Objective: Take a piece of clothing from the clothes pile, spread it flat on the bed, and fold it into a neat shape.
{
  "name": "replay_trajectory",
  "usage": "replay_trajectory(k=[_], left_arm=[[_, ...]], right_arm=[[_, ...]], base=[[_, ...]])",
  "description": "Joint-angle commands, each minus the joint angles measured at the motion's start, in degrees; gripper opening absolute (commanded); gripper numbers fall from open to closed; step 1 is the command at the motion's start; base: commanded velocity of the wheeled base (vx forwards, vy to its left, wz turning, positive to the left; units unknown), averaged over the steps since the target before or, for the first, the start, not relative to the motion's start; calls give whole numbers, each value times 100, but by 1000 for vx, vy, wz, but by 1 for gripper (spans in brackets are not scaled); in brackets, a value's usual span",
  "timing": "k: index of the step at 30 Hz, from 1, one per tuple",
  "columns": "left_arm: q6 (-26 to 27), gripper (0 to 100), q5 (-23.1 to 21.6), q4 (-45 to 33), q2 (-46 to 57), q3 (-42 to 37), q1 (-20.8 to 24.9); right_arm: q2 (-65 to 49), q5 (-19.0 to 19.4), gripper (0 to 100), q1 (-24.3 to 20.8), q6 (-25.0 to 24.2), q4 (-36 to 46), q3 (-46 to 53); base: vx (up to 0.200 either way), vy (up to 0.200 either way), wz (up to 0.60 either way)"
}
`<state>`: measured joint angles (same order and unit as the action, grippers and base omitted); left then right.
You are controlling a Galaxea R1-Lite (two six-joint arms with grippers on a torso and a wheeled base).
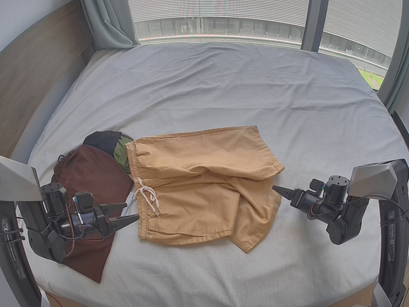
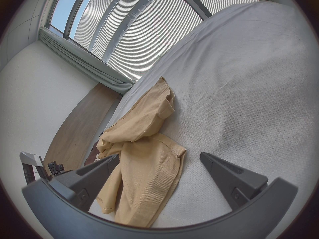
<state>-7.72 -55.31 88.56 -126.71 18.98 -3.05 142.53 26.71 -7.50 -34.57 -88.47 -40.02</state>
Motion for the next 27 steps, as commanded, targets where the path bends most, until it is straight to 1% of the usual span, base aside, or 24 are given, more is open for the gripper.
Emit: replay_trajectory(k=[1,11,12,22,27], left_arm=[[25,100,-6,3,-12,-8,6],[16,100,-15,3,-12,-8,6],[16,100,-15,3,-12,-8,6],[16,100,-15,3,-21,-8,6],[7,100,-15,3,-21,0,6]], right_arm=[[231,10,100,-24,-14,5,-102],[407,10,100,-94,-14,-4,-348],[442,10,0,-85,-14,-4,-375],[451,1,0,-15,-6,-21,-507],[389,-148,0,3,12,-21,-674]], base=[[0,0,0],[0,0,0],[0,0,0],[0,0,0],[0,0,0]])
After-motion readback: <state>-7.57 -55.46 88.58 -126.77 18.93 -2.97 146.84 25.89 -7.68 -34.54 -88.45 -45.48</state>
